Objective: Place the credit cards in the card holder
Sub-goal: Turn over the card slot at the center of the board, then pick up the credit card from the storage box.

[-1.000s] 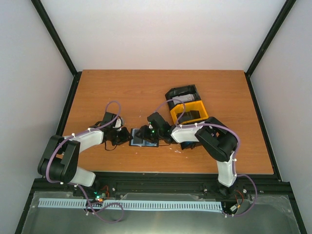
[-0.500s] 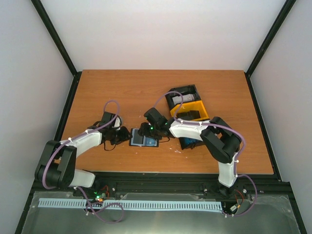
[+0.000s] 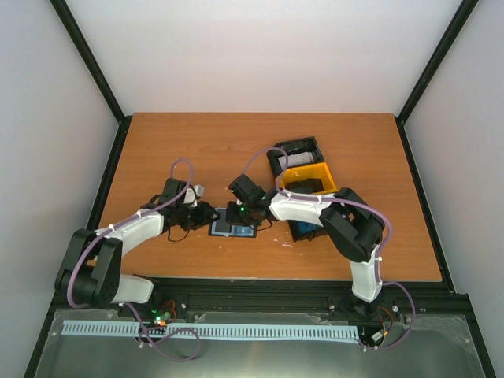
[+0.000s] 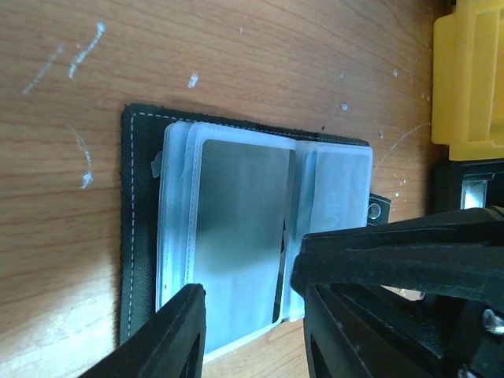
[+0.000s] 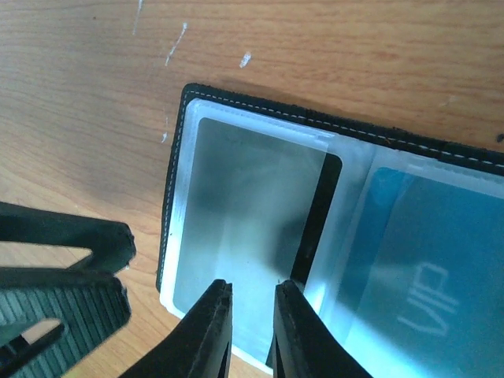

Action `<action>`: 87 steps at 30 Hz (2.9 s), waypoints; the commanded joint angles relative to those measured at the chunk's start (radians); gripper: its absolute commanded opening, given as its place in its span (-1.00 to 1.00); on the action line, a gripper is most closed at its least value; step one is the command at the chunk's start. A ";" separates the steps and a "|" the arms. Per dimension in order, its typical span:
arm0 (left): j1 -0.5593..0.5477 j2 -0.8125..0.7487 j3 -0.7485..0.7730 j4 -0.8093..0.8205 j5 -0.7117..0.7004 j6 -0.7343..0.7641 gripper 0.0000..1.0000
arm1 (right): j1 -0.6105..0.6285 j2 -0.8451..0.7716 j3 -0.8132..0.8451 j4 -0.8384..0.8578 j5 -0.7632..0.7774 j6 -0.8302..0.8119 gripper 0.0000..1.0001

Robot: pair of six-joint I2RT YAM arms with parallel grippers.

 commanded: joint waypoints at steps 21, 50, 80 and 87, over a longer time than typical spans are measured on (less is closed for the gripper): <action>-0.002 0.119 0.026 0.109 0.157 0.058 -0.39 | 0.006 0.087 0.032 -0.095 0.011 0.009 -0.87; -0.111 0.295 0.247 0.161 0.436 0.145 -0.13 | -0.280 -0.638 -0.183 -0.353 0.445 -0.080 -0.45; 0.093 0.327 0.431 -0.131 -0.030 0.327 0.35 | -0.549 -0.046 0.331 -0.635 0.184 -0.652 0.05; 0.095 0.387 0.478 -0.167 -0.074 0.354 0.35 | -0.574 0.059 0.366 -0.662 0.183 -0.657 0.20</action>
